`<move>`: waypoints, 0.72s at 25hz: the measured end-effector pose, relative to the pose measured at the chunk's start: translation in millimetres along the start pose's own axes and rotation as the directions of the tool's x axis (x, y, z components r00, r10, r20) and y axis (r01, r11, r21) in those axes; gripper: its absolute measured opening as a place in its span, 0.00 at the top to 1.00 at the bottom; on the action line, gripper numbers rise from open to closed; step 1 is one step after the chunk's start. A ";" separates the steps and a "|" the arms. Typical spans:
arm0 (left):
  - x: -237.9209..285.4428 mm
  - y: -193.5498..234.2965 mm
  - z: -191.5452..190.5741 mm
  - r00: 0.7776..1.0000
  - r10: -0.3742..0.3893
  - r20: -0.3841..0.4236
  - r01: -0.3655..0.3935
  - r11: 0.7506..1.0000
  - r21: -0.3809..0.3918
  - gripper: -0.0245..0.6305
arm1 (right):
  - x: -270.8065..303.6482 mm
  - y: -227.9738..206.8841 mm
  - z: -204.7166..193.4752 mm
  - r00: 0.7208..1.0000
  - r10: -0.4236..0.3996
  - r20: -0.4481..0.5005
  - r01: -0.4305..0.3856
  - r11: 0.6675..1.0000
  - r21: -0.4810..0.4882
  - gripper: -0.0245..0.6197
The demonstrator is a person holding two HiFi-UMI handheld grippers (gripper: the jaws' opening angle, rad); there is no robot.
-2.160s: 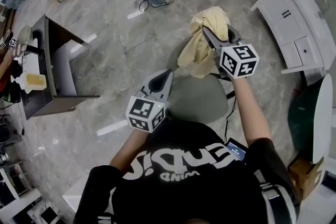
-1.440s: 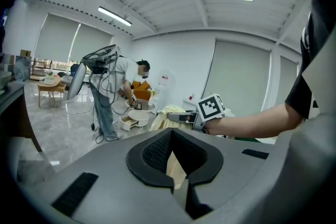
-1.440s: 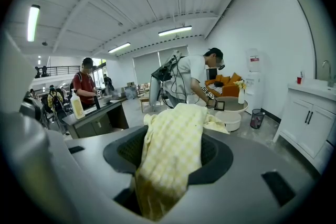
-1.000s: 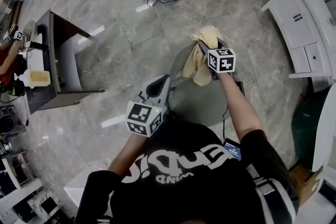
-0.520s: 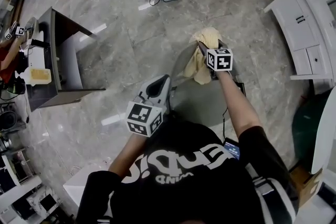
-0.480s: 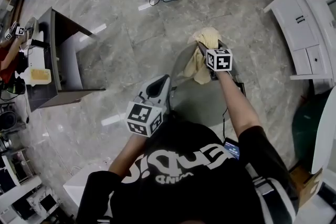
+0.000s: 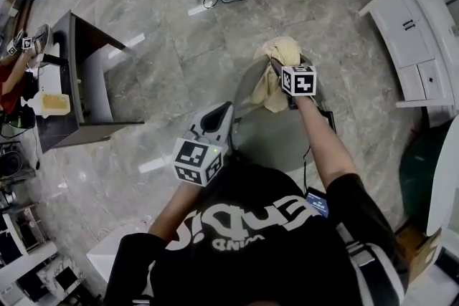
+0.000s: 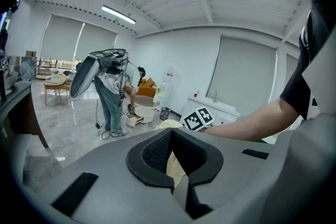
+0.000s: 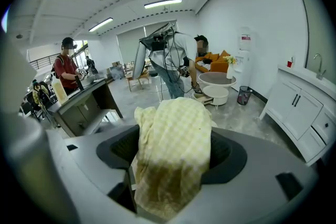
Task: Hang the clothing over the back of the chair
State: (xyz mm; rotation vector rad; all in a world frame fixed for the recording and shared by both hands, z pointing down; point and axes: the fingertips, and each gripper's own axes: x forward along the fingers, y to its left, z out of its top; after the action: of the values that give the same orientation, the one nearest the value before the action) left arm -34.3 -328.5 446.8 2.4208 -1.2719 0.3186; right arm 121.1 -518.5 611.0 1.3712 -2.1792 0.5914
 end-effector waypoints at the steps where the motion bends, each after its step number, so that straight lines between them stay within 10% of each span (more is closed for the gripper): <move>1: -0.6 -0.7 0.0 1.000 -0.002 0.001 0.002 1.000 0.001 0.94 | -2.1 -0.4 -0.1 1.000 -0.006 0.000 0.006 1.000 0.000 0.50; 18: -13.2 -19.4 1.1 0.999 -0.046 0.028 0.046 0.999 0.013 0.94 | -64.1 0.2 -0.4 0.996 -0.075 0.047 0.073 0.996 0.041 0.50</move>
State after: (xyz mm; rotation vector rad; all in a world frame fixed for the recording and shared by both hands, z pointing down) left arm -25.7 -309.2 436.5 2.4690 -1.2278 0.2810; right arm 144.8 -473.6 572.0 1.4947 -2.1552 0.5821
